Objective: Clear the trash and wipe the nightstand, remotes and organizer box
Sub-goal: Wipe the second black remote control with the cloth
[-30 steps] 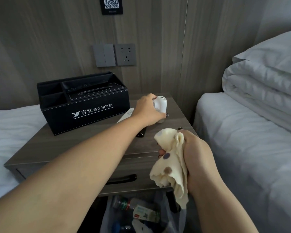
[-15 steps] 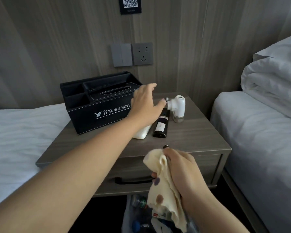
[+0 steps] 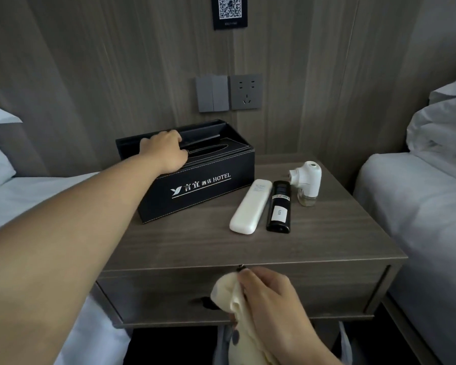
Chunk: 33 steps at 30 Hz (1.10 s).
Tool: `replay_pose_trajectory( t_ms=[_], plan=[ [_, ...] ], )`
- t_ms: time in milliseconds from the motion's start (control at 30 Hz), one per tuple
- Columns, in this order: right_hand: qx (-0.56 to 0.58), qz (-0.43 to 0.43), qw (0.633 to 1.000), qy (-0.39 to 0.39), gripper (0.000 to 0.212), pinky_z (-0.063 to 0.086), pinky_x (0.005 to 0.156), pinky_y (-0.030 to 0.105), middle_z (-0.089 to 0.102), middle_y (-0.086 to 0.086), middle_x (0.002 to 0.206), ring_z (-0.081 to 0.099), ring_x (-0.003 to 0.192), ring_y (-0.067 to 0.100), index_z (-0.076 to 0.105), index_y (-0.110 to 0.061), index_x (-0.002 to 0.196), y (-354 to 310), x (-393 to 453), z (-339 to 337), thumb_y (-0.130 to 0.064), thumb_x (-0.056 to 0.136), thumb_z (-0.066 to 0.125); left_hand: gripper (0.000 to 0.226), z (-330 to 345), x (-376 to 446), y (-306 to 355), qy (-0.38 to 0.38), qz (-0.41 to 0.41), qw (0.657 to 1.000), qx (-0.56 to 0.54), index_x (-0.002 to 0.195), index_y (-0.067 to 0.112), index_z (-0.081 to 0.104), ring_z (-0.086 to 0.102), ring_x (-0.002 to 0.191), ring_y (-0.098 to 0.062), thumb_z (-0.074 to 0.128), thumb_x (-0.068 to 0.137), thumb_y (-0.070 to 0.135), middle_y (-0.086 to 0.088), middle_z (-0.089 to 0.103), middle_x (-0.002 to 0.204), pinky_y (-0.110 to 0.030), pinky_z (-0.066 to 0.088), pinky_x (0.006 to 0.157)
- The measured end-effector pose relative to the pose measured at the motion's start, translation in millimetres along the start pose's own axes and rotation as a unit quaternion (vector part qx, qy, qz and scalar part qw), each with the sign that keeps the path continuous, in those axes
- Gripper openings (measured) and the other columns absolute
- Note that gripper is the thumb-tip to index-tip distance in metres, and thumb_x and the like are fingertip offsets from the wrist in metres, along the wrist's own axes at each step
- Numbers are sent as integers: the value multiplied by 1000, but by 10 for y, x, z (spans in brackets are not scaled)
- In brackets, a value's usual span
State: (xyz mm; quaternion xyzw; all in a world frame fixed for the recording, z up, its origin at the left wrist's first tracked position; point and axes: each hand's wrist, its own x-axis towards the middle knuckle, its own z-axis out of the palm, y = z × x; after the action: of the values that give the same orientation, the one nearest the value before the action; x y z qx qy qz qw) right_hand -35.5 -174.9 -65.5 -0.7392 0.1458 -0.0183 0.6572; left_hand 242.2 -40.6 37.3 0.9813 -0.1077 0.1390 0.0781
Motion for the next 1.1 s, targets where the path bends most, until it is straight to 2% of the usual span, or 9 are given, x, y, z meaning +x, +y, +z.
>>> replay_pose_trajectory(
  t_ms=[167, 300, 400, 533, 633, 733, 833, 933, 1100],
  plan=[
    [17, -8, 1000, -6, 41, 42, 58, 29, 59, 0, 55, 51, 55, 14, 52, -16, 52, -6, 37, 4, -28, 90, 48, 57, -64, 174, 69, -61, -19, 993, 102, 135, 16, 49, 46, 127, -33, 48, 95, 56, -11, 50, 137, -47, 32, 103],
    [15, -31, 999, 16, 43, 43, 59, 30, 59, 1, 58, 53, 58, 14, 49, -17, 52, -8, 50, -108, -32, 92, 47, 35, -29, 161, 56, 16, 22, 993, 114, 117, 13, 57, 55, 111, -33, 43, 101, 41, -12, 61, 120, -44, 40, 92],
    [28, -39, 998, 33, 49, 56, 66, 39, 59, -5, 53, 54, 56, 11, 51, -23, 47, -29, 48, -199, -30, 95, 46, 32, -70, -112, 124, 143, 44, 988, 29, 106, 6, 60, 55, 86, -31, 44, 102, 33, -15, 63, 103, -38, 41, 68],
    [36, -43, 998, 25, 50, 57, 77, 50, 59, -8, 52, 58, 59, 11, 56, -27, 48, -44, 0, -235, -33, 97, 47, 24, -148, -901, 242, 216, 39, 953, -211, 99, 14, 62, 61, 65, -19, 48, 100, 34, -5, 68, 77, -36, 48, 62],
    [50, -72, 995, 38, 32, 56, 78, 51, 66, -7, 63, 65, 69, 13, 62, -25, 66, -56, -18, -224, -38, 94, 53, 18, -58, -1725, 440, 133, 5, 882, -452, 93, 23, 63, 62, 50, -5, 49, 99, 33, 3, 68, 66, -25, 50, 51],
    [69, -107, 989, 73, 9, 56, 83, 47, 72, -8, 81, 69, 81, 12, 67, -31, 89, -114, -50, -256, -37, 90, 60, 30, 70, -2327, 536, 39, -15, 830, -556, 86, 18, 68, 55, 45, -9, 50, 92, 41, -3, 63, 54, -19, 43, 45],
    [108, -118, 984, 78, 28, 57, 84, 41, 74, -1, 90, 71, 87, 17, 65, -24, 105, -173, -82, -361, -41, 83, 63, 28, 102, -2513, 478, -69, 6, 790, -609, 83, 21, 74, 50, 43, -13, 57, 83, 43, -13, 59, 52, -19, 39, 45],
    [139, -119, 982, 41, 23, 55, 60, 25, 73, 3, 77, 68, 68, 15, 69, -13, 99, -235, -165, -483, -30, 89, 58, 22, 47, -2487, 384, -167, 42, 768, -617, 89, 27, 76, 49, 43, -12, 63, 78, 40, -16, 69, 69, -19, 39, 44],
    [160, -80, 984, 24, 23, 50, 47, 27, 68, 17, 72, 63, 55, 24, 69, -6, 92, -185, -275, -551, -26, 91, 58, 24, 48, -2431, 284, -181, 37, 765, -617, 92, 26, 78, 52, 43, -11, 73, 70, 35, -11, 72, 72, -17, 40, 44]
  ],
)
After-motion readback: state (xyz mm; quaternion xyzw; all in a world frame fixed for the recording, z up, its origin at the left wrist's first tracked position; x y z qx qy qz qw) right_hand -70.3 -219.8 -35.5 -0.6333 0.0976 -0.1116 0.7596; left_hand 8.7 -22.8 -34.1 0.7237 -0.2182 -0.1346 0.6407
